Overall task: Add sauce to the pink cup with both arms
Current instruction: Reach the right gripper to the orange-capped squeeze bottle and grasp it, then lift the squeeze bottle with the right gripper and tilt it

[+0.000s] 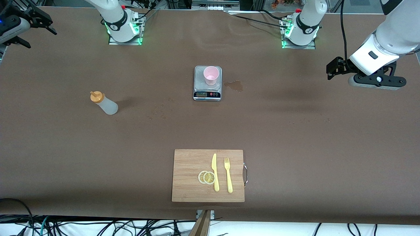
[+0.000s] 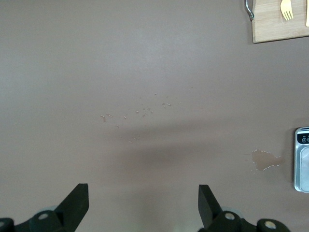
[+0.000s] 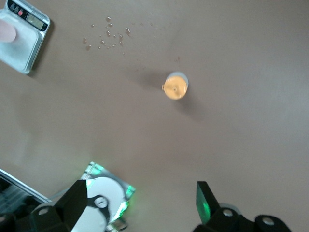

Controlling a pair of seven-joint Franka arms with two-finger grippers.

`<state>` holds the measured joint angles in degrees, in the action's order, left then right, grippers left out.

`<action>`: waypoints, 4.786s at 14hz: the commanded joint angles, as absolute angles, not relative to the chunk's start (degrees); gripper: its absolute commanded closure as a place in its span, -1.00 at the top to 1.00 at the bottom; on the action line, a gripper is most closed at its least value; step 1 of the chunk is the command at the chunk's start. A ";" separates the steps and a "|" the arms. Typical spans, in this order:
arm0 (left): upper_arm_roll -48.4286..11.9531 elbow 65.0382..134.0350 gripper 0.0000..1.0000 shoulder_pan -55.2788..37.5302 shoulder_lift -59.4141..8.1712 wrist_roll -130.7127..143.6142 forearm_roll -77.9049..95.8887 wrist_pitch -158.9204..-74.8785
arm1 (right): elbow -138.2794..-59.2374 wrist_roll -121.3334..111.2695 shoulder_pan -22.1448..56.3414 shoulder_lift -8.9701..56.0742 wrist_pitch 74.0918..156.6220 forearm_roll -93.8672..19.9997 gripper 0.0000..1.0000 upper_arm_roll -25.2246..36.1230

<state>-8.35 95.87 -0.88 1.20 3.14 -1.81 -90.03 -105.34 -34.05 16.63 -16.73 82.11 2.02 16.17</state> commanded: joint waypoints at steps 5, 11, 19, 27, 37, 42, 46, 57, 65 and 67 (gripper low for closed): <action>-8.00 93.95 1.00 -0.88 -0.08 2.55 0.08 -90.35 | -115.82 -62.97 16.79 -19.87 94.46 -2.80 1.00 23.10; -8.17 91.05 1.00 -1.32 -1.84 2.29 -0.97 -90.70 | -122.33 -86.70 16.70 -14.52 102.03 -14.74 1.00 31.98; -7.82 90.97 1.00 -0.79 -1.93 2.37 -0.26 -91.23 | -123.84 -122.64 13.01 3.41 103.45 -35.22 1.00 37.70; -7.82 90.88 1.00 -0.79 -2.55 2.37 0.09 -91.32 | -121.56 -147.72 6.24 28.01 91.24 -57.81 1.00 37.27; -7.82 90.88 1.00 -0.79 -2.55 2.37 0.09 -91.23 | -117.17 -153.28 5.10 35.33 85.52 -66.09 1.00 33.75; -7.82 90.62 1.00 -0.79 -2.55 2.37 0.09 -91.23 | -112.16 -156.52 4.83 40.42 81.13 -69.34 1.00 32.09; -7.82 90.62 1.00 -0.79 -2.55 2.37 0.09 -91.32 | -111.44 -160.05 4.04 42.54 78.84 -70.84 1.00 30.76; -7.82 90.62 1.00 -0.79 -2.55 2.37 0.09 -91.23 | -109.96 -159.35 4.30 42.63 77.52 -70.58 -0.16 26.55; -7.74 90.62 1.00 -0.70 -2.46 2.37 0.09 -91.05 | -103.09 -146.55 11.59 33.60 81.80 -63.40 -0.25 24.79; -7.73 90.62 1.00 -0.70 -2.46 2.37 0.09 -91.14 | -103.71 -141.18 12.22 27.89 88.48 -58.12 -0.28 22.52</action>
<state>-7.99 92.23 -0.78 -1.82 3.10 -0.73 -91.56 -101.70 -146.68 12.06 35.36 83.60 -63.03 24.52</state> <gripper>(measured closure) 0.000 0.626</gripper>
